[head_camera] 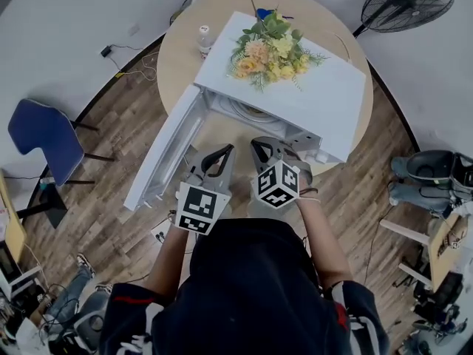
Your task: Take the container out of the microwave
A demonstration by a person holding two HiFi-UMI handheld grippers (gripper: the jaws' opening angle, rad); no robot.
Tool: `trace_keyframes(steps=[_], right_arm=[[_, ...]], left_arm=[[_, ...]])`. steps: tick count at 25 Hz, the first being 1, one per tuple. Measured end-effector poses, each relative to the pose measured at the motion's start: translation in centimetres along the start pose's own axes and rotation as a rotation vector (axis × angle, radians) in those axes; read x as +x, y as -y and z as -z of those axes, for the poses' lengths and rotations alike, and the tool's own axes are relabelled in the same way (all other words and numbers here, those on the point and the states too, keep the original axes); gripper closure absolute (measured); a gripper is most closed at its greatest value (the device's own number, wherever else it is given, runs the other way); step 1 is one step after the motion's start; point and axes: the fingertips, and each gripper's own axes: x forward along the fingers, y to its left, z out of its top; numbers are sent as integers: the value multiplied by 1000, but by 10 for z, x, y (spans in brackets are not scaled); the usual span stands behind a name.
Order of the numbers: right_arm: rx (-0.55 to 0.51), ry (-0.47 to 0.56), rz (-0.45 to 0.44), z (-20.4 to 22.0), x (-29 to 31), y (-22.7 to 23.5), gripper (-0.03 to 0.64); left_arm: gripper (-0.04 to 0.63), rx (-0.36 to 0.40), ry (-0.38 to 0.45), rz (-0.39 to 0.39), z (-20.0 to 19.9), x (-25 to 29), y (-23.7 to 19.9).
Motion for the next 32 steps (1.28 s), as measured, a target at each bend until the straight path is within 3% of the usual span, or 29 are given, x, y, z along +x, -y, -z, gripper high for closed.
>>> trace_keyframes(steps=[12,21,26,32], right_arm=[[-72,-154,-5,32,56,2,587],[-127,-210,70,41,84,25,370],[-140,-222,116,41,93,39,336],[-157,-229,105,39,105,42,333]], left_arm=[[583,-3,-38,-2,20,0,-5],[583,-20,-56,-11,27,1,-14],[583,-14,-62,-14,27,2,-16],[583,-20,-63,-27,30,0,-21]])
